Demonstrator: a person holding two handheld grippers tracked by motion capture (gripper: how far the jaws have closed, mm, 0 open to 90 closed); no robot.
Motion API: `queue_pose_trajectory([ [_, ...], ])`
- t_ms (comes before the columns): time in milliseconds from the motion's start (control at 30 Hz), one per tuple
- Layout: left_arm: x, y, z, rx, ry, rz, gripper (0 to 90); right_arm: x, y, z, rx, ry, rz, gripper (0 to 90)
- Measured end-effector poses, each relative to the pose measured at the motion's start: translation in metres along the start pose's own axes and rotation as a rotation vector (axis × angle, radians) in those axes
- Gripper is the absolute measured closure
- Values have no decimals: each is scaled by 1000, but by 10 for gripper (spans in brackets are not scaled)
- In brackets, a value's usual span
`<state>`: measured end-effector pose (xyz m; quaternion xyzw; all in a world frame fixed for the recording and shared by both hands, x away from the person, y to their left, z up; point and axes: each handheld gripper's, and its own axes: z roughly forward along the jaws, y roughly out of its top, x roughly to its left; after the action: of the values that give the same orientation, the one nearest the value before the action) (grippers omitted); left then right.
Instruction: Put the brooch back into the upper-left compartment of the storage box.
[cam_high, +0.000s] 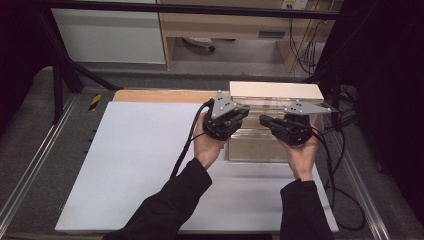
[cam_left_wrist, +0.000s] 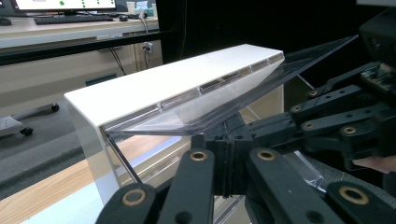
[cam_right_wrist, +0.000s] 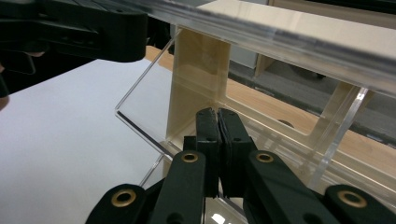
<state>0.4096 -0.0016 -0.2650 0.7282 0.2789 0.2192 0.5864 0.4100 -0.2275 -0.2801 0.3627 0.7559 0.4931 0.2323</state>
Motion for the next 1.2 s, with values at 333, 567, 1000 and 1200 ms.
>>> queue_pose_trajectory([
  [333, 0, 0, 1, 0, 0, -1, 900, -2, -5, 13, 12, -7, 14, 877],
  [567, 0, 0, 1, 0, -1, -1, 900, -3, -8, 15, 21, 1, 20, 825],
  [1000, -1, 0, 0, 1, -1, 2, 900, 5, -14, -23, -27, 13, 8, 584],
  [1200, -1, 0, 0, 1, -1, 2, 900, 9, -27, -36, -26, 26, 11, 393],
])
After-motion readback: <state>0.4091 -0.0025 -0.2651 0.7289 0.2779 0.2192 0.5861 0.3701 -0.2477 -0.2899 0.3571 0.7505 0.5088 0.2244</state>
